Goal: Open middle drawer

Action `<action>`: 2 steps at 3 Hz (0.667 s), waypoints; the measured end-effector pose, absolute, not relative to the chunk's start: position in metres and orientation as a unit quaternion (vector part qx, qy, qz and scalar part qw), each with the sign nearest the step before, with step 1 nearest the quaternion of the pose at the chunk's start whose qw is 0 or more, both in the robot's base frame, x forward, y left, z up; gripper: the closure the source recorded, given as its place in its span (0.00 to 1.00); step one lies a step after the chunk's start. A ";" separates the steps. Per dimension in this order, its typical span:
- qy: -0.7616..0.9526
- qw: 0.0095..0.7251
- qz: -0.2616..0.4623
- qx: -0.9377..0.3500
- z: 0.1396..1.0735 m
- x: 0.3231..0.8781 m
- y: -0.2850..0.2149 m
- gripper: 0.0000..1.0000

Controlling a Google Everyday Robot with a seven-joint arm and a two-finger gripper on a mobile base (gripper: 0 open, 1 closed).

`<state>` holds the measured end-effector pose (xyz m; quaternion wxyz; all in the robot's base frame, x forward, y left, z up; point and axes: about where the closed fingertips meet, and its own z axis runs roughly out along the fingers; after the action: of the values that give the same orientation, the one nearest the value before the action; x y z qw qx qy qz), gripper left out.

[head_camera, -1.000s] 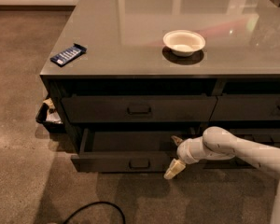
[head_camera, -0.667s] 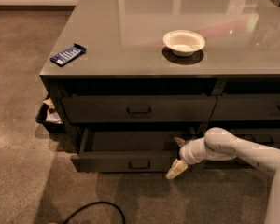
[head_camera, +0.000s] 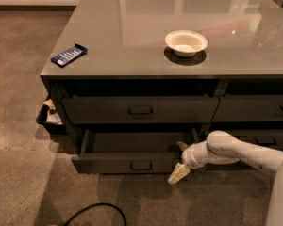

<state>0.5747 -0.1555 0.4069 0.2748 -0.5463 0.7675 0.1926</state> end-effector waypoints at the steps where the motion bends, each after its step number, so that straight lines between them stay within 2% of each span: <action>1: 0.768 0.264 0.191 -0.551 0.413 0.563 -0.151 0.00; 2: 0.768 0.248 0.190 -0.558 0.418 0.553 -0.148 0.19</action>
Offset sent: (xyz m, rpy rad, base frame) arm -0.0324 0.0077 0.0210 -0.0675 0.0523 0.0394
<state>0.5529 -0.1478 0.4183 0.2484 -0.5582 0.7684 0.1903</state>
